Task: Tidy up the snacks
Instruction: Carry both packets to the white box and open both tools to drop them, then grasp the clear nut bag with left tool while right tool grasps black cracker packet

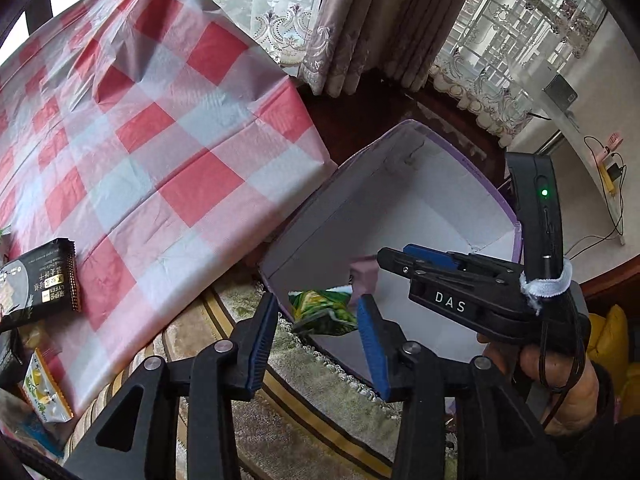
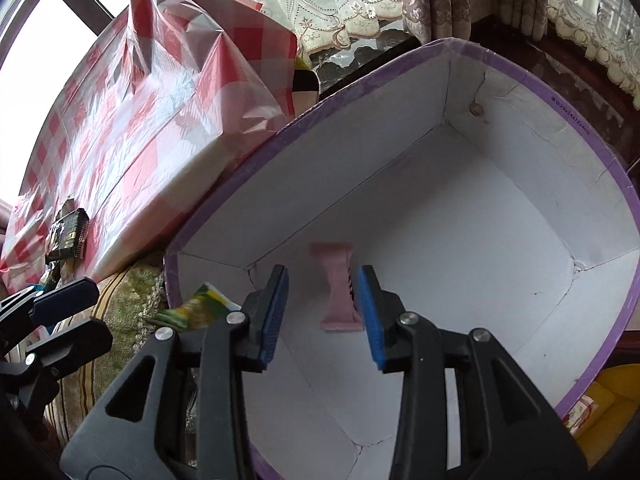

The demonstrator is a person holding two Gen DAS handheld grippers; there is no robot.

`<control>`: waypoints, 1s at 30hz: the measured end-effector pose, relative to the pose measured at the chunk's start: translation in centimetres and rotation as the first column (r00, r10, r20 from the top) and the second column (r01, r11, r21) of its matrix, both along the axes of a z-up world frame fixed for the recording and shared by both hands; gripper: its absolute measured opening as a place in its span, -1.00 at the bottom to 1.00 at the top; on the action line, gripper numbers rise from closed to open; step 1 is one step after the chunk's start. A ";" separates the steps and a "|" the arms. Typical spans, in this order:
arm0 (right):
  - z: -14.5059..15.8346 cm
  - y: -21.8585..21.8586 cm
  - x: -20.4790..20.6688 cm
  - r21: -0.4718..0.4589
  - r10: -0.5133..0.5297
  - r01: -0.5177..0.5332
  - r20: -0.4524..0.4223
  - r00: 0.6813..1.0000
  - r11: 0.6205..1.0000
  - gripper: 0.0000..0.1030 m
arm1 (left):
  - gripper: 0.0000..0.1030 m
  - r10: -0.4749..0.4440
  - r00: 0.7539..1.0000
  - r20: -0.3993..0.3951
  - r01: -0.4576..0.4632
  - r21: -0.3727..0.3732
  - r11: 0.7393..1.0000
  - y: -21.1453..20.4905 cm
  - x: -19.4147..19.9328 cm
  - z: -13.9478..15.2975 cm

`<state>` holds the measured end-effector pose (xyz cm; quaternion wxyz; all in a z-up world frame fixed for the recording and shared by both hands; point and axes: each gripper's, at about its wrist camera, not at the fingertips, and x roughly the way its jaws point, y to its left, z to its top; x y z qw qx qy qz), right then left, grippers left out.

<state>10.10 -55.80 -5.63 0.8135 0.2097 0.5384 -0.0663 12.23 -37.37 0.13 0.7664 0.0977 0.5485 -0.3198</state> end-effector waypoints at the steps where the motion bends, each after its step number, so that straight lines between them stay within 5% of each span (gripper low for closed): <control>1: 0.3 0.0 0.1 -0.026 -0.006 0.006 -0.003 1.000 1.000 -0.03 | 0.21 0.003 1.000 -0.003 -0.003 -0.008 1.000 0.1 0.1 0.0; 7: 2.4 0.1 0.3 -0.170 -0.070 0.073 0.024 0.997 0.983 0.07 | 0.58 0.061 0.998 0.023 -0.058 -0.111 0.992 1.8 0.2 1.4; 12: 4.8 0.9 -0.1 -0.184 -0.020 0.042 0.120 0.993 0.982 0.08 | 0.59 0.125 0.989 0.081 -0.104 -0.225 0.969 3.9 -0.2 3.3; 15: 6.1 2.1 -0.2 -0.200 0.024 0.009 0.165 0.986 0.980 0.10 | 0.59 0.190 0.971 0.145 -0.157 -0.211 0.965 5.4 -0.5 4.2; 24: 7.7 7.7 1.1 -0.043 0.178 -0.173 0.208 0.962 0.984 0.12 | 0.53 0.366 0.916 0.161 -0.325 -0.234 0.916 12.2 -0.9 5.1; 30: 7.7 12.7 1.9 -0.017 0.307 -0.310 0.193 0.932 0.951 0.12 | 0.38 0.491 0.863 0.117 -0.440 -0.302 0.846 18.0 -1.8 5.2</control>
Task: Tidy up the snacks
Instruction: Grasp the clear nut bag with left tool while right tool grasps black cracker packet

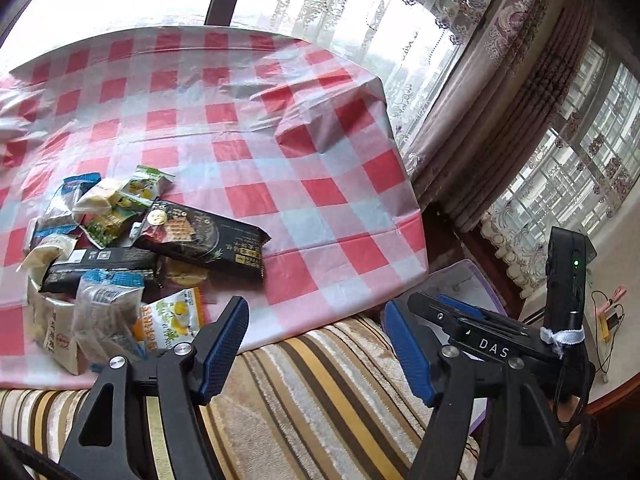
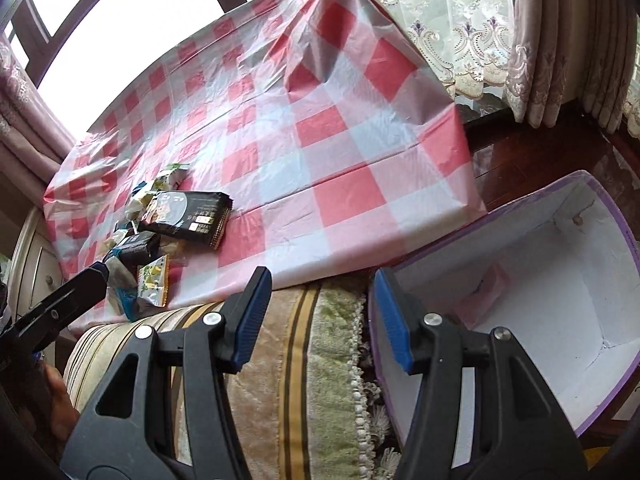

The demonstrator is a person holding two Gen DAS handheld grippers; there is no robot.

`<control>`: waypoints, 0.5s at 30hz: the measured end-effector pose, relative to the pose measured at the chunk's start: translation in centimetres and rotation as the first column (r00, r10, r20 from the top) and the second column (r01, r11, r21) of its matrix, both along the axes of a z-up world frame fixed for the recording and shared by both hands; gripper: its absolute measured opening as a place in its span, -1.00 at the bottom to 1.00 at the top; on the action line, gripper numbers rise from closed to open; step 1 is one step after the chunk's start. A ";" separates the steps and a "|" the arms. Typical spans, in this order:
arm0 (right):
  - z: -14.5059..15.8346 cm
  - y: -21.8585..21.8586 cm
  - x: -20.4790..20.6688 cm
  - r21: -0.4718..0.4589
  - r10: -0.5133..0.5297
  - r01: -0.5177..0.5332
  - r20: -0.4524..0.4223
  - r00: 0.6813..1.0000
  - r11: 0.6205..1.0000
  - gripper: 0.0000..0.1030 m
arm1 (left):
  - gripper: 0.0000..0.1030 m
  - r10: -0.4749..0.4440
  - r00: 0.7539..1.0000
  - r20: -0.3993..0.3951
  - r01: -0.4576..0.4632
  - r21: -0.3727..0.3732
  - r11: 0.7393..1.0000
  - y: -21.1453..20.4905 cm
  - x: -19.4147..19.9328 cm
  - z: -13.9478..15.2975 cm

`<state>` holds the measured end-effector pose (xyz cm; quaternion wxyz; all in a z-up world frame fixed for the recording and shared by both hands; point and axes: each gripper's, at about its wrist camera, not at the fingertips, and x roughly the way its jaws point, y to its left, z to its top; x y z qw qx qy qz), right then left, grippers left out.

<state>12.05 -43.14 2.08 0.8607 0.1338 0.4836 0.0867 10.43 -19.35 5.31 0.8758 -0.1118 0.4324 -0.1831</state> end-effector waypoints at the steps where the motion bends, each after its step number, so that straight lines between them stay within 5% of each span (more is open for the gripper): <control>1: 0.1 0.7 0.1 -0.005 0.018 -0.018 -0.002 1.000 1.000 0.12 | 0.38 0.030 1.000 -0.003 -0.030 -0.015 0.999 1.2 -0.2 0.0; 8: 0.3 5.0 1.2 -0.037 0.136 -0.136 -0.003 0.991 0.990 0.12 | 0.34 0.178 0.980 -0.085 -0.182 -0.045 0.982 8.5 -0.8 -1.7; 15: -0.3 8.1 3.0 -0.065 0.256 -0.256 -0.014 0.967 0.964 0.22 | 0.34 0.218 0.959 -0.183 -0.231 -0.051 0.972 12.1 0.2 -4.3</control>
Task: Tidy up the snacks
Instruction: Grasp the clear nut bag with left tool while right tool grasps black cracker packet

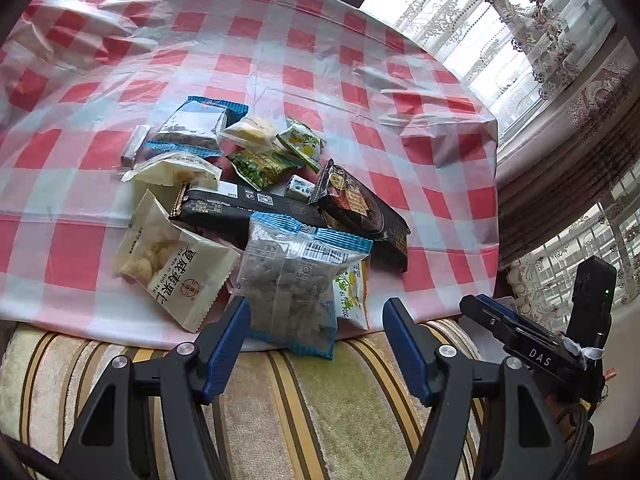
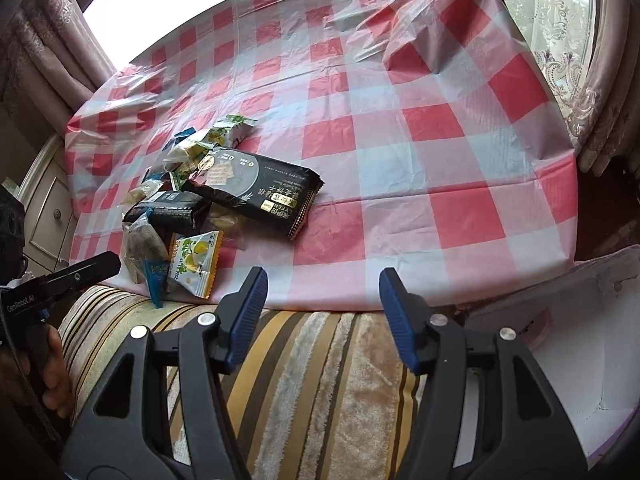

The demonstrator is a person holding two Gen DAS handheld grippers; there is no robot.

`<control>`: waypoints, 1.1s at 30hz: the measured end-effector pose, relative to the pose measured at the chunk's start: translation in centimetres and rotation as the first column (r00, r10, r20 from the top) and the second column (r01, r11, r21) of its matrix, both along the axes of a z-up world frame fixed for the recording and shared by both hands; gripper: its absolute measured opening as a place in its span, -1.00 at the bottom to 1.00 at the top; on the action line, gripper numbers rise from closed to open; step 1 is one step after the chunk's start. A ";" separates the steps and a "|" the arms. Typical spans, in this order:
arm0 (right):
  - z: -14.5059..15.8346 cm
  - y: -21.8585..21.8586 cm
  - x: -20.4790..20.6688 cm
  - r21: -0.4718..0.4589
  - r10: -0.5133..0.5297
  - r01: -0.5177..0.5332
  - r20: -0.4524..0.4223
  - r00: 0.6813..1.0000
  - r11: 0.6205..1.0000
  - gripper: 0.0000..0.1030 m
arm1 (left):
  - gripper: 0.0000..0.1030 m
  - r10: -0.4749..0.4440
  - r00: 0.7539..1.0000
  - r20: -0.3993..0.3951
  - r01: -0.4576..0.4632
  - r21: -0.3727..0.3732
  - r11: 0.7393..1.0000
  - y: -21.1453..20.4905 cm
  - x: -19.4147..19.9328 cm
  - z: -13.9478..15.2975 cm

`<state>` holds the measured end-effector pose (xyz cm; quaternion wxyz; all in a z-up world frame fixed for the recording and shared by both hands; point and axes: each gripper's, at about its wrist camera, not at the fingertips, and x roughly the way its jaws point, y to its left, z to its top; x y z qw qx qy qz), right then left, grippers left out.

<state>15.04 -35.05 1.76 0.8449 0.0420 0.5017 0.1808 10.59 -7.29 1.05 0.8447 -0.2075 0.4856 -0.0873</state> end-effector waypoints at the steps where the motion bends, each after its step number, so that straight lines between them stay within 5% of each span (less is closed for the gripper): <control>1: 0.0 0.4 0.3 -0.007 0.020 -0.020 0.005 1.000 1.000 0.27 | 0.34 0.000 1.000 -0.010 0.000 0.002 1.000 0.2 0.2 -0.3; 8: -0.4 3.9 3.5 -0.098 0.206 -0.202 0.033 0.978 0.974 0.47 | 0.34 -0.010 0.999 -0.038 0.010 0.005 1.000 1.4 1.7 -1.4; 17: -1.6 8.5 7.1 -0.242 0.466 -0.447 0.027 0.884 0.861 0.53 | 0.34 -0.077 0.996 -0.046 0.078 0.014 0.997 1.0 3.3 -2.3; 27: -3.4 10.8 10.5 -0.178 0.659 -0.658 -0.060 0.749 0.732 0.53 | 0.16 -0.096 0.994 -0.053 0.095 -0.024 0.995 1.3 3.9 -3.2; 33: -4.3 11.6 11.8 -0.102 0.673 -0.678 -0.080 0.735 0.728 0.51 | 0.06 -0.102 0.993 -0.054 0.101 -0.029 0.994 1.2 4.0 -3.3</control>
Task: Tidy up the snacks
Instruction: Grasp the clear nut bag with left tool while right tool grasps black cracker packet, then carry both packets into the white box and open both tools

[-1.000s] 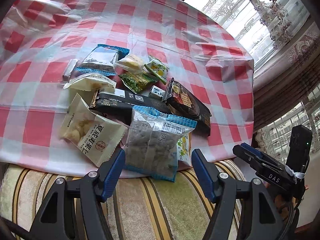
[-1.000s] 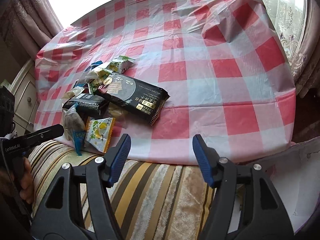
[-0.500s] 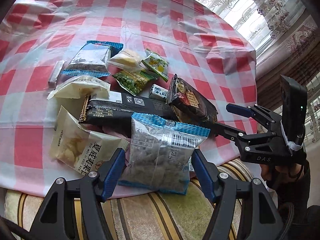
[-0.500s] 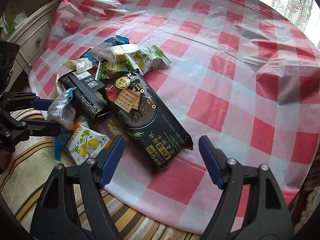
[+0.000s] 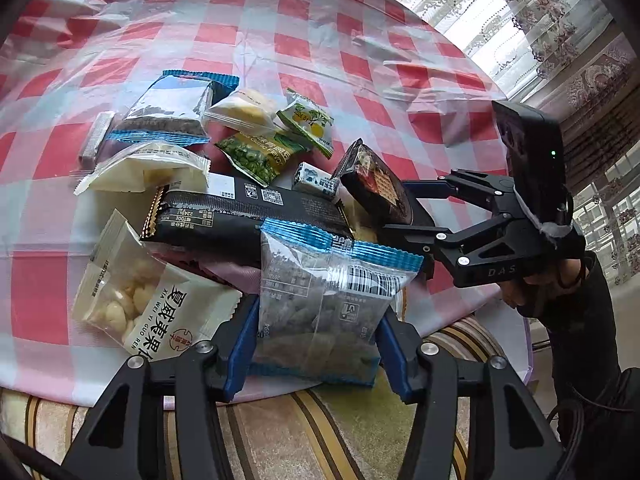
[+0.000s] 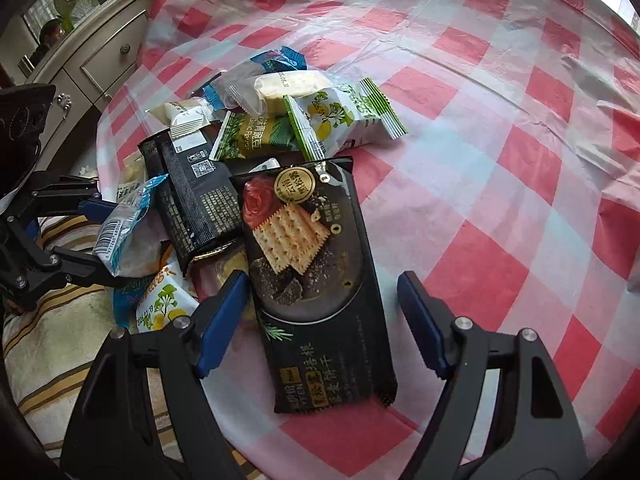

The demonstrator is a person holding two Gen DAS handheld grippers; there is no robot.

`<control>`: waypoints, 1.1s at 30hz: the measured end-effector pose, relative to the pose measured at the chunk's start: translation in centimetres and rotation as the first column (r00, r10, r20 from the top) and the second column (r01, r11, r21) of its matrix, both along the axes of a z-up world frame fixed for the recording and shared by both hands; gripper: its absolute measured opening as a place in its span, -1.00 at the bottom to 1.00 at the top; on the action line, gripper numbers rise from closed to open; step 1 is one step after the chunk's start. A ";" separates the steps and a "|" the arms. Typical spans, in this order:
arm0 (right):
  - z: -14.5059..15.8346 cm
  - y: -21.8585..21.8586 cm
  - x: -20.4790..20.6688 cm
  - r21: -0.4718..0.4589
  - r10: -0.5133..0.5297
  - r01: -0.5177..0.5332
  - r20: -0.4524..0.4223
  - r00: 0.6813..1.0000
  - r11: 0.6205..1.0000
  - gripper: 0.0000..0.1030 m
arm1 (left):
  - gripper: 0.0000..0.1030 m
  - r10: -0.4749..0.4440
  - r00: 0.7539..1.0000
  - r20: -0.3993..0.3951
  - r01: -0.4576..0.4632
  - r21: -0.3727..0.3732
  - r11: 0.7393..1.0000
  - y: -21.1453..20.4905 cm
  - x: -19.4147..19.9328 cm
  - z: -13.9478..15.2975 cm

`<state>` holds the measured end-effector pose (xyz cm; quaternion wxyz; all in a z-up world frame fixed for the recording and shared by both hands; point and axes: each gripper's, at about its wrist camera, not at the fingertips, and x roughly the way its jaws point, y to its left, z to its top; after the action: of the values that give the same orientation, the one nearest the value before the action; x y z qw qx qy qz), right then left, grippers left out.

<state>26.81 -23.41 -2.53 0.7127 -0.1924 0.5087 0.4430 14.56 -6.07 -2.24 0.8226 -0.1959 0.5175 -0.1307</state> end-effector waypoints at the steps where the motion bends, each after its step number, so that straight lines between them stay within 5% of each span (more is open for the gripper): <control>1: 0.0 0.0 0.1 0.013 -0.010 0.010 -0.016 1.000 1.000 0.40 | 0.04 -0.001 1.000 0.002 0.001 0.001 1.000 0.1 0.0 0.0; 5: 0.2 -0.6 -0.4 0.043 -0.060 0.061 -0.029 0.998 0.997 0.06 | -0.04 -0.001 1.000 0.012 0.001 0.004 1.000 0.1 -0.1 0.3; 22: 2.4 -9.5 -3.6 0.136 -0.447 0.448 -0.039 0.894 0.883 0.03 | -0.09 0.008 0.995 0.103 -0.014 0.064 0.998 -1.5 -1.3 3.3; 33: 3.8 -16.1 -7.3 0.146 -0.593 0.590 -0.028 0.805 0.794 0.03 | -0.09 -0.088 0.984 0.154 0.079 0.064 0.995 -6.0 -1.4 5.2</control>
<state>19.51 -39.48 1.24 0.8324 0.0249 0.5024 0.2325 13.19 -12.06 2.96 0.8598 -0.1394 0.4626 -0.1651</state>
